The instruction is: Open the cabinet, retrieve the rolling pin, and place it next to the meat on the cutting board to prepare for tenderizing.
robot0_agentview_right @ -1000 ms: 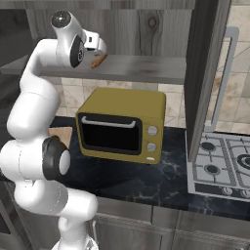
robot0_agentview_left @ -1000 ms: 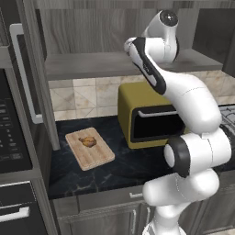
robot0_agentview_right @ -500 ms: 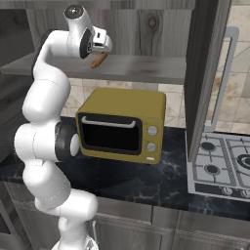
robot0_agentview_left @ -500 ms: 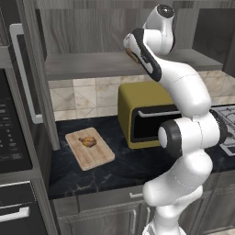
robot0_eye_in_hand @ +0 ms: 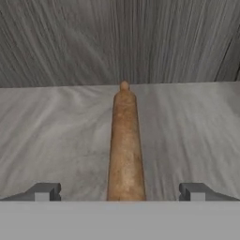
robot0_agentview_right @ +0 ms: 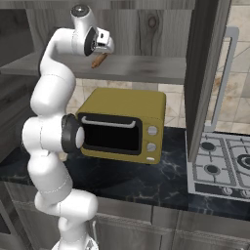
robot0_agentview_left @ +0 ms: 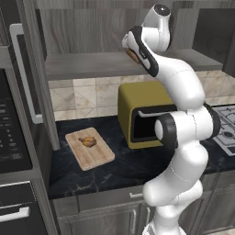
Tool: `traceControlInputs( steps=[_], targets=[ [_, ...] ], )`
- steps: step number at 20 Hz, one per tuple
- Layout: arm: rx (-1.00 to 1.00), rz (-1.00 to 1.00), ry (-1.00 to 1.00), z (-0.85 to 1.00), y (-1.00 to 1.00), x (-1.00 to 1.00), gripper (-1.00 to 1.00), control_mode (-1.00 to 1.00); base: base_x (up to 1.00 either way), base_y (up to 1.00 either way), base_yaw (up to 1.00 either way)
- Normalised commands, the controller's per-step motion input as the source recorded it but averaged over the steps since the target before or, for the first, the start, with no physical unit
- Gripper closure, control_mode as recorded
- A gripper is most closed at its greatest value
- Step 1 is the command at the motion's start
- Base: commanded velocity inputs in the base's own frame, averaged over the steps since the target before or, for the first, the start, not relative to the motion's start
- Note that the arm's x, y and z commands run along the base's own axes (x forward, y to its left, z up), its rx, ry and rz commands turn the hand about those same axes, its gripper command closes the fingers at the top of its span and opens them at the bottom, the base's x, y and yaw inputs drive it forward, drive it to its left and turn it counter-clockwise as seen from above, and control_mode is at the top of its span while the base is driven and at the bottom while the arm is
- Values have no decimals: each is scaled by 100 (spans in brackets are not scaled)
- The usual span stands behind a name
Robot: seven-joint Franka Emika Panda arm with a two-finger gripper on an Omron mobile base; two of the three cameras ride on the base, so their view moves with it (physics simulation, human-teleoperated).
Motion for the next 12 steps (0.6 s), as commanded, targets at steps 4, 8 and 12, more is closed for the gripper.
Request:
traceControlInputs(
  steps=[4,8,12],
  targets=[
    [4,0,0,-43,0,3,-100,-100,0,0,0],
    [4,0,1,-53,0,1,-100,-100,0,0,0],
    [3,0,2,-56,0,0,100,-100,0,0,0]
  ],
)
